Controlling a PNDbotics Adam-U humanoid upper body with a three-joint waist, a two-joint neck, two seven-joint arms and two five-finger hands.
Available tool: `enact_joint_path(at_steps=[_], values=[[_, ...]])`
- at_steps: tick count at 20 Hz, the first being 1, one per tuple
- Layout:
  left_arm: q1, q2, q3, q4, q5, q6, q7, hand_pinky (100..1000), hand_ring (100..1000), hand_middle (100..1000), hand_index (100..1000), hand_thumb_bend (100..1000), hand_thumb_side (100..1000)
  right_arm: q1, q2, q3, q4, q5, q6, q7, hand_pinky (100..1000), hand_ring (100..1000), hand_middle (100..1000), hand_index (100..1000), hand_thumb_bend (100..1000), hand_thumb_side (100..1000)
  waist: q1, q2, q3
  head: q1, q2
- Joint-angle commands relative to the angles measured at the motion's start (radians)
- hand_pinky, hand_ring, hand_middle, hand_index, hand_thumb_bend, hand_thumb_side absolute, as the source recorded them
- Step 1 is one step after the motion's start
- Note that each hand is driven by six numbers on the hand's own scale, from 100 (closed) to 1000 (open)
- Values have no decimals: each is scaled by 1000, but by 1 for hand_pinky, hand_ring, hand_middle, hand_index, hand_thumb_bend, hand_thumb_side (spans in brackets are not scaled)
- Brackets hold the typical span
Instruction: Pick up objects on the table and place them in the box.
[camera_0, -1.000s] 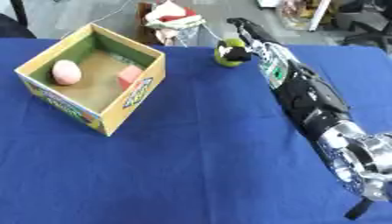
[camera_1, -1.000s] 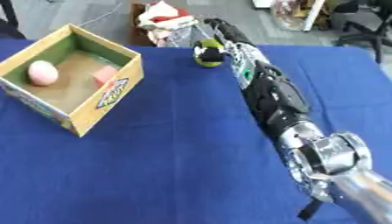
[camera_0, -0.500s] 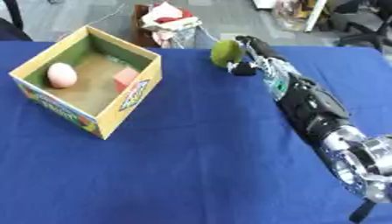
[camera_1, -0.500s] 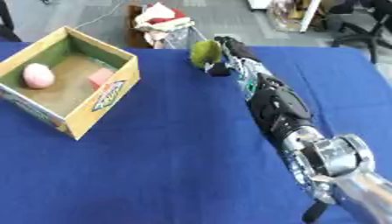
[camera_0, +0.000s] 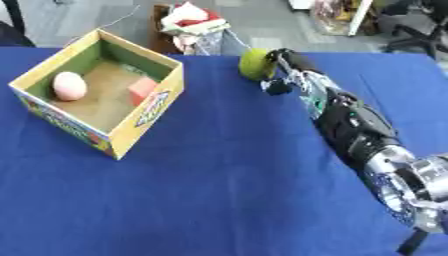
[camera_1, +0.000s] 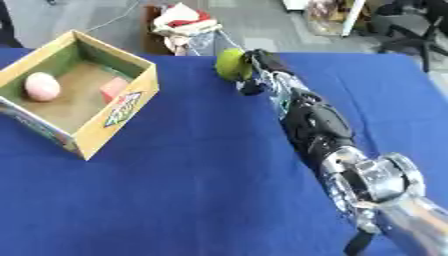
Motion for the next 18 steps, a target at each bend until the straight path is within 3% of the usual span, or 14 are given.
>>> enact_joint_path(at_steps=[1,5,7,11,18], values=[[-8,17,3,-13,4,-1,-4,457,598,570,744,292,371,-24,5,-8,-59,-13,-13,-42,848,815,692,622,100,100,7,-16,3,-8,-14],[-7,16,3,-12,5,-1,-4,457,599,571,744,290,373,-23,18,-9,-113,-30,-29,-99,848,807,664,402,100,100,7,-16,5,-10,-15],[-7,16,4,-12,6,-1,-3,457,599,571,744,291,372,-23,23,-5,-137,-39,-41,-112,847,800,652,334,100,100,7,-17,5,-10,-15],[-6,16,5,-12,6,-1,-2,457,599,571,744,290,372,-44,51,11,-198,-38,-70,-102,846,799,651,324,100,100,8,-18,4,-11,-14],[-5,16,6,-12,6,-1,-2,457,598,571,744,291,370,-83,99,80,-362,-49,-178,-28,844,800,654,327,100,100,6,-22,6,-17,-11]])
